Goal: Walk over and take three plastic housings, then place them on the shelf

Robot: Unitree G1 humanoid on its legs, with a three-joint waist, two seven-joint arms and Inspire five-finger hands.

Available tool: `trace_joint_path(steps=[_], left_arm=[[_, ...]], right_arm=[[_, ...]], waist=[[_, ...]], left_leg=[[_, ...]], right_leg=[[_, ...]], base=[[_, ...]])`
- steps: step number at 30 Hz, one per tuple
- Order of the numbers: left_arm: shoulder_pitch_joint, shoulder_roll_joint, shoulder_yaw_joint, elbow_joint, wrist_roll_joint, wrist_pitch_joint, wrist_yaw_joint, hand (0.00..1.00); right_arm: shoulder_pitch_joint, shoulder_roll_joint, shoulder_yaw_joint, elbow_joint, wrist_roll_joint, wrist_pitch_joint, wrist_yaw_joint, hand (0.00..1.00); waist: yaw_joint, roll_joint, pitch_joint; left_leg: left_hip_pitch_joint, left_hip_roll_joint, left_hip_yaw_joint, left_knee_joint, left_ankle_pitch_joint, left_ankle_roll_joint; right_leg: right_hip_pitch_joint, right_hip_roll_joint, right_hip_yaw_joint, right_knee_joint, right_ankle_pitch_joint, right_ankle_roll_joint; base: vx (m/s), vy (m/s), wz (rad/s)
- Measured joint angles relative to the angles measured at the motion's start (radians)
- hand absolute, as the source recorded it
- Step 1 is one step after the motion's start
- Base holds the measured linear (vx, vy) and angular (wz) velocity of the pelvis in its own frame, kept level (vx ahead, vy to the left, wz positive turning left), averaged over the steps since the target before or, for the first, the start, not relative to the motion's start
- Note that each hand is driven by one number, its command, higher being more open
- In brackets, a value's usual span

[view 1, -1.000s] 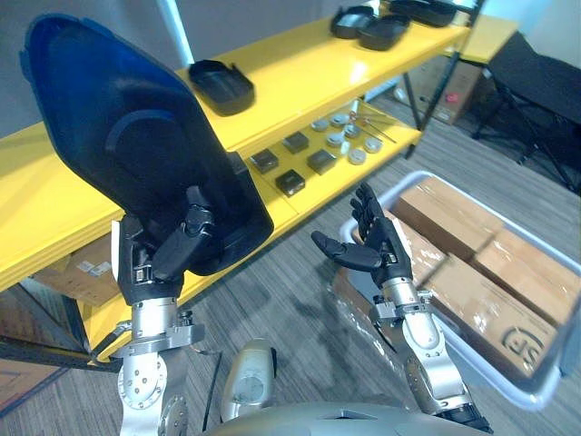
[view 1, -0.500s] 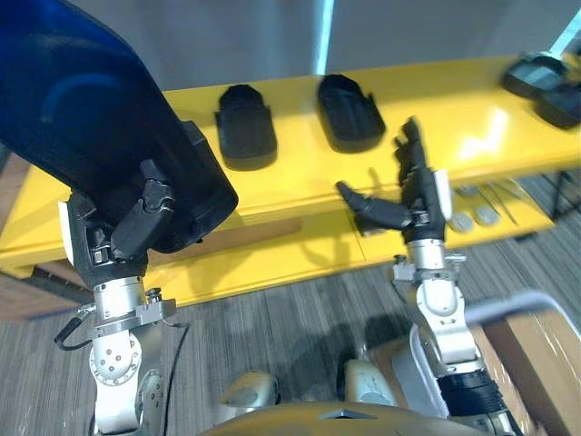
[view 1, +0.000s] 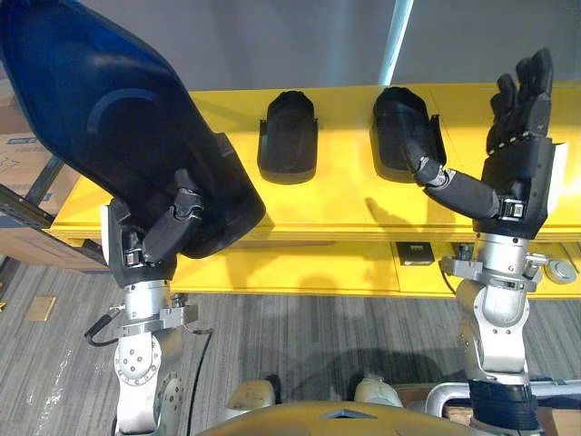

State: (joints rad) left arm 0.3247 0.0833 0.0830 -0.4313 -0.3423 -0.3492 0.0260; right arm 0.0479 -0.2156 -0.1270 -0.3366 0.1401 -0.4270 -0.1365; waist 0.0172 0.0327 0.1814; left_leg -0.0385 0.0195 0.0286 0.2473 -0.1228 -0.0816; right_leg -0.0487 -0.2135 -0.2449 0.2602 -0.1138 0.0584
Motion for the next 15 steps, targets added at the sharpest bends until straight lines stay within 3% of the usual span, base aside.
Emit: trace_joint_path(steps=[1,2,3,4,5,8,9,10,11,12,13,14,15], left_arm=[[-0.007,-0.004,-0.001,-0.001,0.0,0.0,-0.002,0.0],[-0.011,-0.003,-0.016,-0.003,0.0,-0.001,-0.005,0.0],[-0.005,-0.007,-0.031,-0.002,0.006,-0.001,-0.007,0.0],[-0.002,-0.009,-0.041,-0.002,0.012,-0.002,-0.007,0.0],[-0.001,-0.009,-0.054,-0.001,0.039,-0.002,-0.008,0.0],[0.0,-0.012,-0.069,-0.001,0.044,-0.003,-0.022,0.0],[0.0,-0.016,-0.071,-0.001,0.039,-0.004,-0.052,0.0],[-0.019,0.003,-0.064,0.012,0.029,-0.009,-0.09,0.0],[-0.016,0.014,-0.066,0.014,0.028,-0.009,-0.1,0.0],[-0.012,0.025,-0.067,0.021,0.027,-0.004,-0.111,0.0],[-0.011,0.028,-0.065,0.04,0.027,0.006,-0.117,0.0],[-0.009,0.028,-0.063,0.052,0.026,0.009,-0.119,0.0],[-0.006,0.03,-0.045,0.076,0.022,0.012,-0.128,0.0]], right_arm=[[0.002,0.011,-0.001,0.0,0.005,-0.001,0.001,1.0],[0.002,0.027,-0.007,0.01,0.005,-0.001,-0.002,1.0],[0.007,0.049,-0.006,0.023,0.005,-0.001,-0.006,1.0],[0.011,0.056,-0.003,0.028,0.005,-0.001,-0.007,1.0],[0.014,0.055,0.01,0.035,0.006,-0.002,-0.007,1.0],[0.008,0.036,0.034,0.072,0.005,-0.016,-0.012,1.0],[0.01,0.02,0.044,0.093,0.005,-0.017,-0.031,1.0],[0.012,0.052,0.048,0.14,0.007,-0.025,-0.051,1.0],[0.024,0.071,0.054,0.157,0.014,-0.017,-0.06,1.0],[0.05,0.102,0.073,0.175,0.026,-0.008,-0.071,1.0],[0.075,0.123,0.094,0.175,0.032,0.0,-0.07,1.0],[0.085,0.134,0.104,0.175,0.034,0.0,-0.064,1.0],[0.097,0.15,0.124,0.175,0.021,0.0,-0.049,1.0]], waist=[[-0.011,-0.027,0.016],[-0.023,-0.024,0.034],[-0.028,-0.031,0.045],[-0.028,-0.037,0.053],[-0.033,-0.023,0.059],[-0.036,0.011,0.058],[-0.038,0.044,0.045],[-0.034,0.016,0.053],[-0.031,-0.004,0.055],[-0.009,-0.027,0.055],[0.008,-0.032,0.056],[0.01,-0.033,0.055],[0.008,-0.031,0.056]], left_leg=[[-0.03,-0.014,-0.003,0.039,-0.009,0.013],[-0.068,0.024,0.005,0.105,-0.031,0.033],[-0.097,0.088,0.004,0.146,-0.03,0.014],[-0.104,0.121,0.001,0.154,-0.021,0.001],[-0.11,0.185,-0.014,0.146,-0.002,-0.025],[-0.077,0.22,-0.022,0.082,0.021,-0.039],[-0.051,0.218,-0.02,0.032,0.029,-0.069],[-0.035,0.174,0.001,0.038,-0.014,-0.159],[-0.037,0.153,0.016,0.053,-0.029,-0.145],[-0.065,0.139,0.032,0.111,-0.066,-0.121],[-0.076,0.136,0.059,0.144,-0.091,-0.095],[-0.072,0.14,0.077,0.139,-0.095,-0.082],[-0.048,0.146,0.104,0.109,-0.089,-0.061]], right_leg=[[0.0,-0.032,-0.006,0.003,-0.009,0.018],[-0.003,-0.058,-0.02,0.031,-0.015,0.024],[-0.012,-0.088,-0.023,0.07,-0.034,0.04],[-0.018,-0.104,-0.021,0.093,-0.046,0.051],[-0.034,-0.146,-0.014,0.149,-0.077,0.079],[-0.051,-0.205,0.031,0.18,-0.076,0.148],[-0.05,-0.212,0.043,0.158,-0.053,0.188],[-0.034,-0.255,0.078,0.117,-0.021,0.189],[-0.015,-0.264,0.088,0.063,0.014,0.172],[0.014,-0.268,0.089,-0.034,0.131,0.154],[0.016,-0.263,0.08,-0.089,0.25,0.151],[0.015,-0.261,0.069,-0.105,0.289,0.13],[0.003,-0.238,0.046,-0.064,0.274,0.102]], base=[[-0.14,0.09,0.54],[-0.16,0.097,0.56],[-0.16,0.109,0.44],[-0.16,0.276,0.3],[-0.12,0.303,0.13],[-0.07,0.403,-0.05],[-0.07,0.687,-0.13],[-0.05,0.688,-0.14],[-0.07,0.729,-0.27],[-0.08,0.654,-0.43],[-0.09,0.636,-0.49],[-0.03,0.429,-0.46],[0.03,0.272,-0.46]])
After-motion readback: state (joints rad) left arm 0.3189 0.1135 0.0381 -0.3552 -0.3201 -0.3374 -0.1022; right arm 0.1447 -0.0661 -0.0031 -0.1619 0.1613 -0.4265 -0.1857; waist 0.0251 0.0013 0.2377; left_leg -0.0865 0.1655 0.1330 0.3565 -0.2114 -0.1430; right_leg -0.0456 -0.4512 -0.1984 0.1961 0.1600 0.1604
